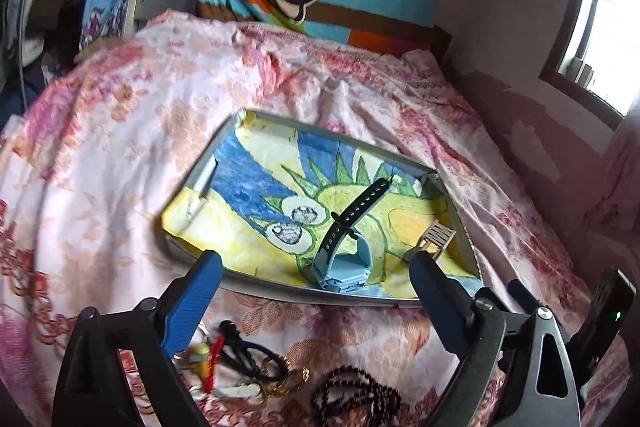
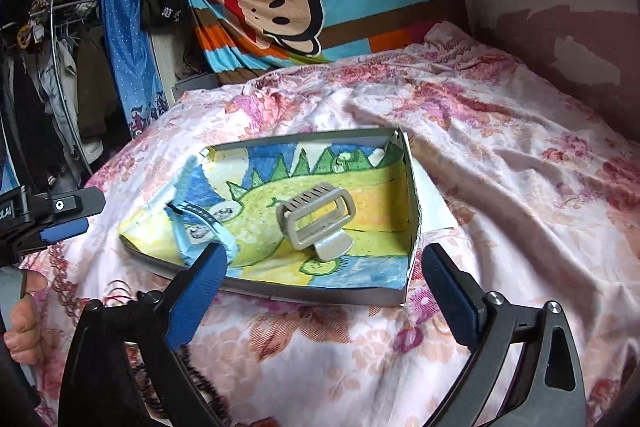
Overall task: Organize jewelry
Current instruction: 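Open both tools and lift them away from the tray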
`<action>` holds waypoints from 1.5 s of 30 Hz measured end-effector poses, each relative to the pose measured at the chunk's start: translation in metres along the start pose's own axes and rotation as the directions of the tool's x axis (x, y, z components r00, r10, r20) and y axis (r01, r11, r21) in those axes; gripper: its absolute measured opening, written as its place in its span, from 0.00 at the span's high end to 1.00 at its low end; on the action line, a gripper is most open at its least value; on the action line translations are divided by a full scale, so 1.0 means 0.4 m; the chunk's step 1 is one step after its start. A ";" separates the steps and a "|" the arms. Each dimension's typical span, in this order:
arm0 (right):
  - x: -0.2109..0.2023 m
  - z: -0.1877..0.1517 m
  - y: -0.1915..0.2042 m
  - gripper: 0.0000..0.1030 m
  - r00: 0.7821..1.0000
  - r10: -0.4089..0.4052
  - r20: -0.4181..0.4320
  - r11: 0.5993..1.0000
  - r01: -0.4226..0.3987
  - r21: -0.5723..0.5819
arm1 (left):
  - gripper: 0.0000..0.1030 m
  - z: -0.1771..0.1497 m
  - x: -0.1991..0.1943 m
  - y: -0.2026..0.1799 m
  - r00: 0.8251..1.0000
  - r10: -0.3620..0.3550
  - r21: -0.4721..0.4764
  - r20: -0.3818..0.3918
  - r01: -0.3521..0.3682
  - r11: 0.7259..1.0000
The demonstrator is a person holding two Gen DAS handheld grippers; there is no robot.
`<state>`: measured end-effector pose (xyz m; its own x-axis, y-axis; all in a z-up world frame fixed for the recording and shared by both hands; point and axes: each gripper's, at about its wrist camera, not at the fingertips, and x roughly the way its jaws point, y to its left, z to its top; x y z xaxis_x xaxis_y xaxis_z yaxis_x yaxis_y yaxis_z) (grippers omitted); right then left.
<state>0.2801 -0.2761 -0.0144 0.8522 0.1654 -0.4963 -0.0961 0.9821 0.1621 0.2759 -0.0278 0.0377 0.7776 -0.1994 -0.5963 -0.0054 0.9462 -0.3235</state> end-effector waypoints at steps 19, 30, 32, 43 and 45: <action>-0.422 -0.098 0.159 0.01 0.981 0.011 0.195 0.994 0.010 -0.106 | 0.00 -0.182 -0.399 0.075 0.974 0.014 0.184 0.226 -0.057 0.981; -0.512 -0.230 0.153 0.01 0.987 -0.024 0.158 0.993 0.042 -0.115 | 0.00 -0.303 -0.444 0.145 0.969 0.055 0.228 0.240 -0.111 0.967; -0.505 -0.249 0.147 0.01 0.992 -0.014 0.124 0.992 0.029 -0.122 | 0.00 -0.325 -0.432 0.162 0.973 0.065 0.229 0.222 -0.117 0.966; -0.406 -0.299 0.114 0.01 0.996 0.040 -0.077 0.991 -0.050 -0.126 | 0.00 -0.333 -0.326 0.209 0.998 0.061 0.221 0.011 -0.062 0.973; -0.384 -0.299 0.112 0.01 0.993 0.043 -0.107 0.988 -0.058 -0.142 | 0.00 -0.324 -0.308 0.206 0.998 0.058 0.232 -0.004 -0.056 0.971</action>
<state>0.0832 -0.2466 -0.0329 0.7874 0.2159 -0.5773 -0.2172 0.9738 0.0680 0.0983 0.0418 -0.0107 0.7733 -0.1450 -0.6172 0.0974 0.9891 -0.1104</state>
